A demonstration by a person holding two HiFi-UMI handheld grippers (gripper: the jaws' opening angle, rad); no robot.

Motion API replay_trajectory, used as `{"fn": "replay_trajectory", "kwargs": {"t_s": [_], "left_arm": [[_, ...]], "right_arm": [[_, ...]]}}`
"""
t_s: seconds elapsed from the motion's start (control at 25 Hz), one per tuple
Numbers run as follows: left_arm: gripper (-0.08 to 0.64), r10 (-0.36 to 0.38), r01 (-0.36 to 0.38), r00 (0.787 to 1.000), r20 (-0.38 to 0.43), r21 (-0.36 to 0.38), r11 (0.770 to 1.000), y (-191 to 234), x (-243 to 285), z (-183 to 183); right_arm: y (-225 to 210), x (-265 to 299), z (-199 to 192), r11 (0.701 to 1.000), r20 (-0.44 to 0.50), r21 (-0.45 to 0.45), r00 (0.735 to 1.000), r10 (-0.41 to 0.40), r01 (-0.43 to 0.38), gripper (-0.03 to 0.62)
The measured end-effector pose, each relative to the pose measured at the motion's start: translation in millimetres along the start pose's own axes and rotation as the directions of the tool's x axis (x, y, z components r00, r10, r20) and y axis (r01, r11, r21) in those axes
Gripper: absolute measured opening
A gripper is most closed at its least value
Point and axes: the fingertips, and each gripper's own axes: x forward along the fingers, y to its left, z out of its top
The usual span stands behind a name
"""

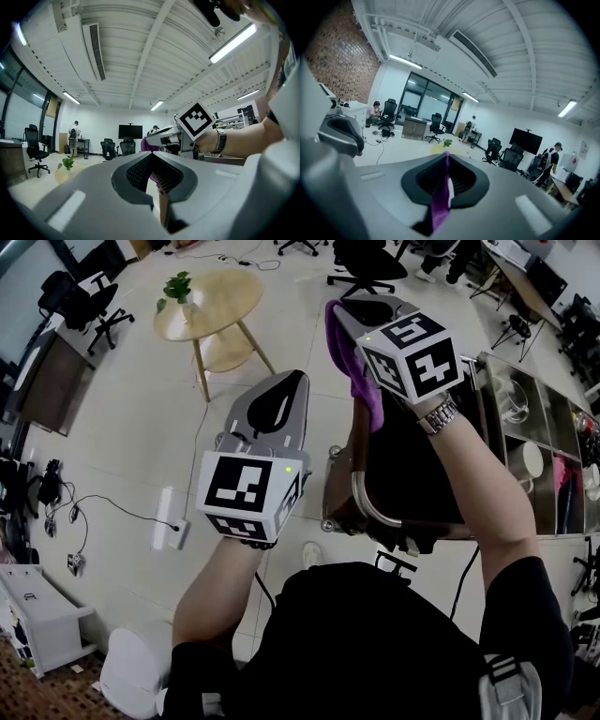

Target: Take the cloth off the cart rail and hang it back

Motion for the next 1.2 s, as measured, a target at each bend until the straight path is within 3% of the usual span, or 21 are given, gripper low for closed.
{"fn": "replay_trajectory", "kwargs": {"t_s": [0.32, 0.48, 0.88, 1.2], "left_arm": [[0.003, -0.029, 0.028, 0.999, -0.016, -0.045, 0.999, 35, 11, -17], [0.003, -0.053, 0.052, 0.998, -0.015, -0.055, 0.997, 42, 14, -15], [0.003, -0.131, 0.129, 0.991, -0.021, -0.081, 0.988, 46, 39, 0], [0.003, -0.174, 0.173, 0.985, -0.011, -0.071, 0.982, 4, 37, 25]], "right_arm": [[14, 68, -59, 0.996, -0.183, 0.029, 0.979, 0.084, -0.080, 0.024], [18, 77, -73, 0.994, -0.235, 0.046, 0.966, 0.103, -0.095, 0.118], [-13, 54, -38, 0.996, -0.185, 0.091, 0.983, 0.017, 0.000, 0.123], [-8, -16, -2, 0.995, -0.091, 0.094, 0.995, -0.033, 0.042, 0.120]]}}
